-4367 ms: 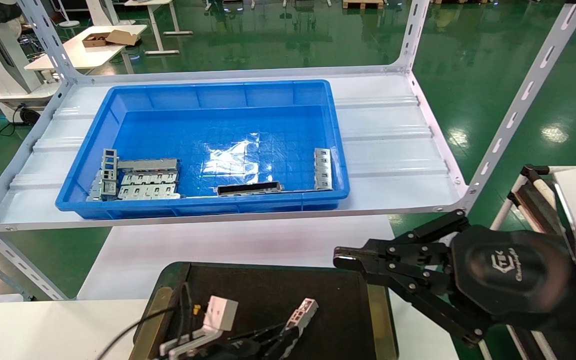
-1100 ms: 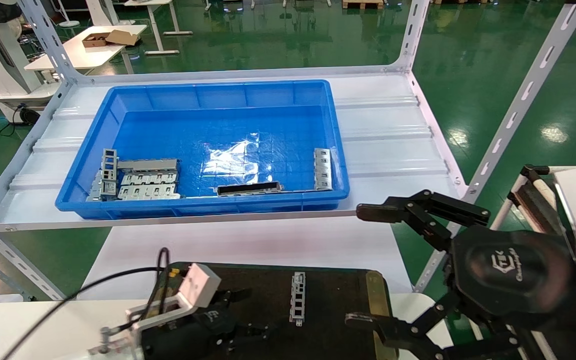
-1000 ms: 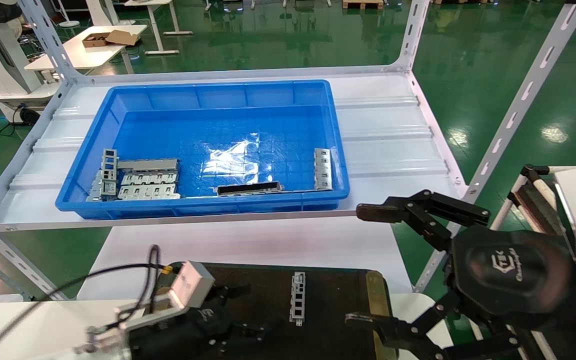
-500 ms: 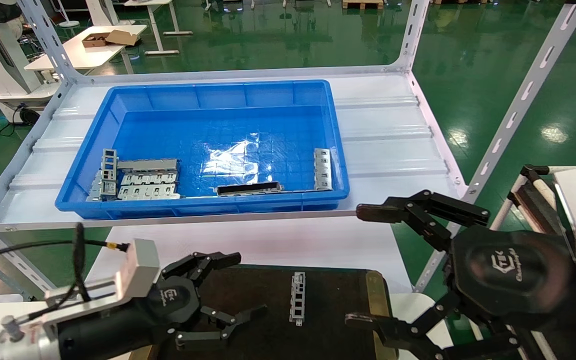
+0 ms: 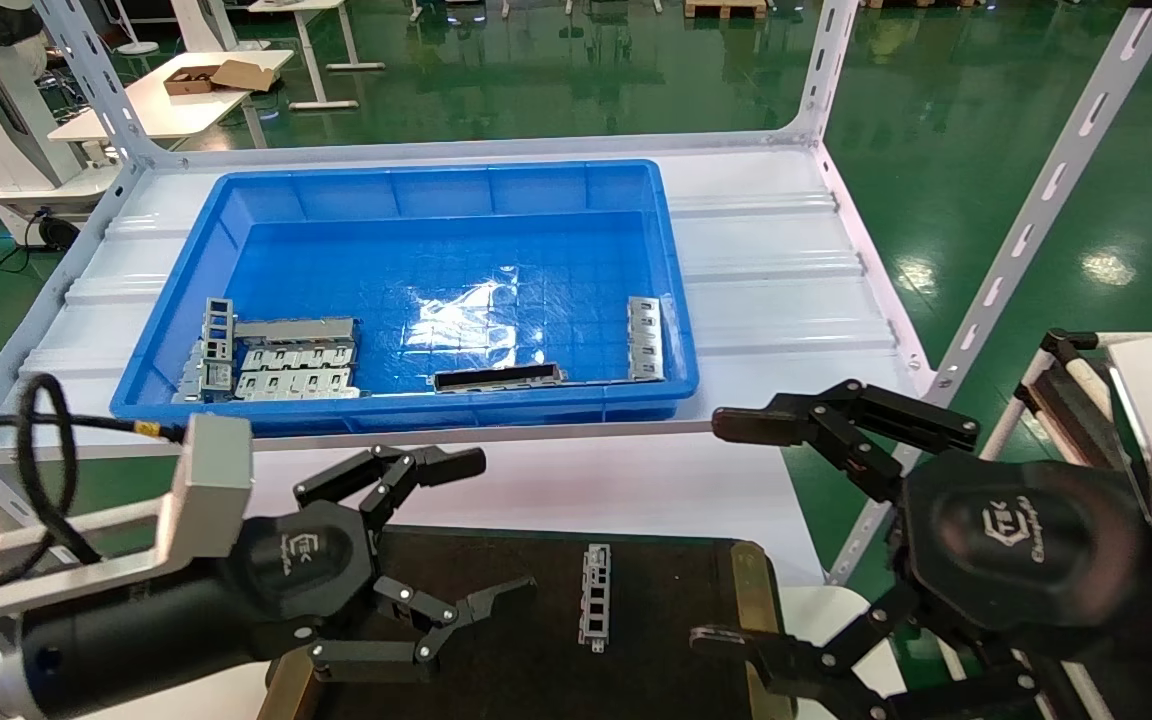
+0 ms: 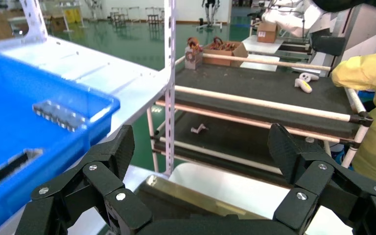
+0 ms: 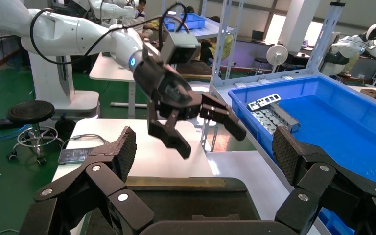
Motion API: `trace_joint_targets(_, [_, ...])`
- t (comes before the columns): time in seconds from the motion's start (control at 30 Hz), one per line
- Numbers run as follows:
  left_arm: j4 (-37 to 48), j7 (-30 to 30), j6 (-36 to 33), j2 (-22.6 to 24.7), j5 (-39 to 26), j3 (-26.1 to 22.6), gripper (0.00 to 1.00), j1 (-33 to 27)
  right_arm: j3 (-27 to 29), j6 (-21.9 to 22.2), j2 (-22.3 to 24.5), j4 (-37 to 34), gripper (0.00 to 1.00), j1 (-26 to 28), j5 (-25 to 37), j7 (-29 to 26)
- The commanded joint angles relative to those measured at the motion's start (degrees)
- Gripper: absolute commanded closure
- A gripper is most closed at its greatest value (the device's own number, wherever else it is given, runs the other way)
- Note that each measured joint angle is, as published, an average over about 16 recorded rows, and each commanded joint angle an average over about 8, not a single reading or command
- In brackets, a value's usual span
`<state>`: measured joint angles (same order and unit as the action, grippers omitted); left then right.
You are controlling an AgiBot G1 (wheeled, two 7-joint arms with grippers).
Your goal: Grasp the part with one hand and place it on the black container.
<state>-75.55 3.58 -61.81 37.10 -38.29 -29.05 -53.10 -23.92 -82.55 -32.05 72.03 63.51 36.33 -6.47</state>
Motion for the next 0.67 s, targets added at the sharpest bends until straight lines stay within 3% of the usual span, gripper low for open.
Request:
trace_joint_targets(0.03, [-0.97,0.44,-0.13,-0.54,0.43,0.34,0.0,-0.34,0.0,0.0,0.0,0.0,0.0,0.0,0.0,0.0])
trace_joint_targets(0.67, [-1.91,0.07,-3.68,-2.53,2.91,2.04,0.0,-1.46,0.0,0.0,0.0,0.0,0.0,0.0,0.0,0.0])
